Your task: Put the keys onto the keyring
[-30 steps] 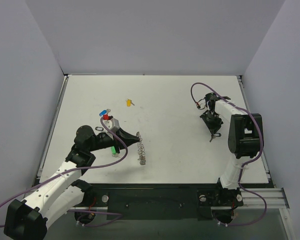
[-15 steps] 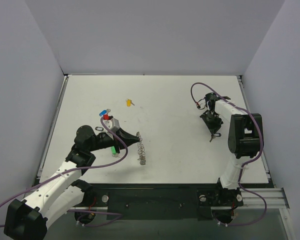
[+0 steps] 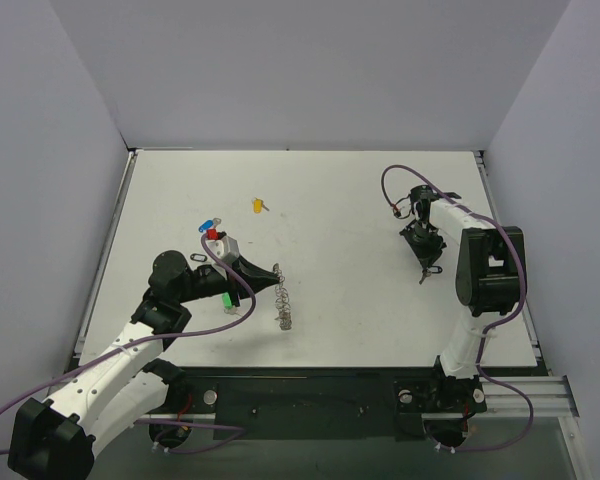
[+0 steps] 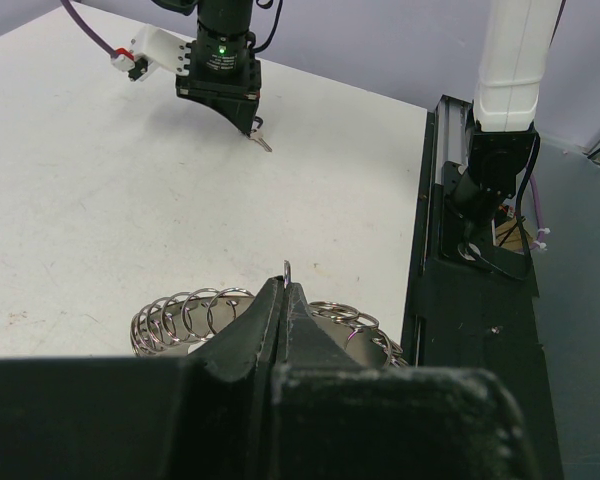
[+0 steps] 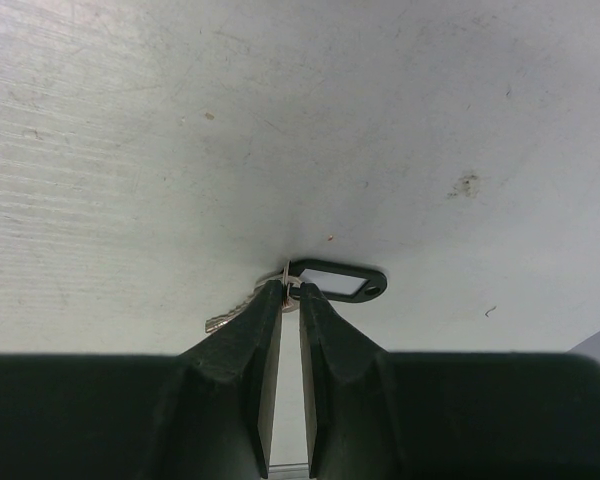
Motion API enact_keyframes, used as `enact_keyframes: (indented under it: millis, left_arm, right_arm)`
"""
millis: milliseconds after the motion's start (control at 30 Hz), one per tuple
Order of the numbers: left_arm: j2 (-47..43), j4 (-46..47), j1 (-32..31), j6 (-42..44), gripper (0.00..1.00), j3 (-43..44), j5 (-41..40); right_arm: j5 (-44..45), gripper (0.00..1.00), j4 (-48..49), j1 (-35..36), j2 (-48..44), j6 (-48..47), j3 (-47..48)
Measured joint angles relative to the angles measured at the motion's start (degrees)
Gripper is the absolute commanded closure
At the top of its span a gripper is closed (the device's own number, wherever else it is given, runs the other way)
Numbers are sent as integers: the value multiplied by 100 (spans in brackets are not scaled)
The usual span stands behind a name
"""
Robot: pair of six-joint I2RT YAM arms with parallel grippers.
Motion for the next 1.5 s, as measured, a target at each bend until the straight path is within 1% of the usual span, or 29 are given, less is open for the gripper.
enact_keyframes:
  millis: [933, 1067, 1233, 1500]
  left_arm:
    - [2, 0, 0, 0, 100, 0, 0]
    - [2, 2, 0, 2, 100, 0, 0]
    - [2, 0, 0, 0, 100, 0, 0]
    - [2, 2, 0, 2, 100, 0, 0]
  right_arm:
    - [0, 91, -33, 7, 114, 0, 90]
    - [0, 94, -35, 11, 114, 0, 92]
    - [0, 100, -37, 11, 114, 0, 94]
    - [-15, 100, -39, 11, 111, 0, 94]
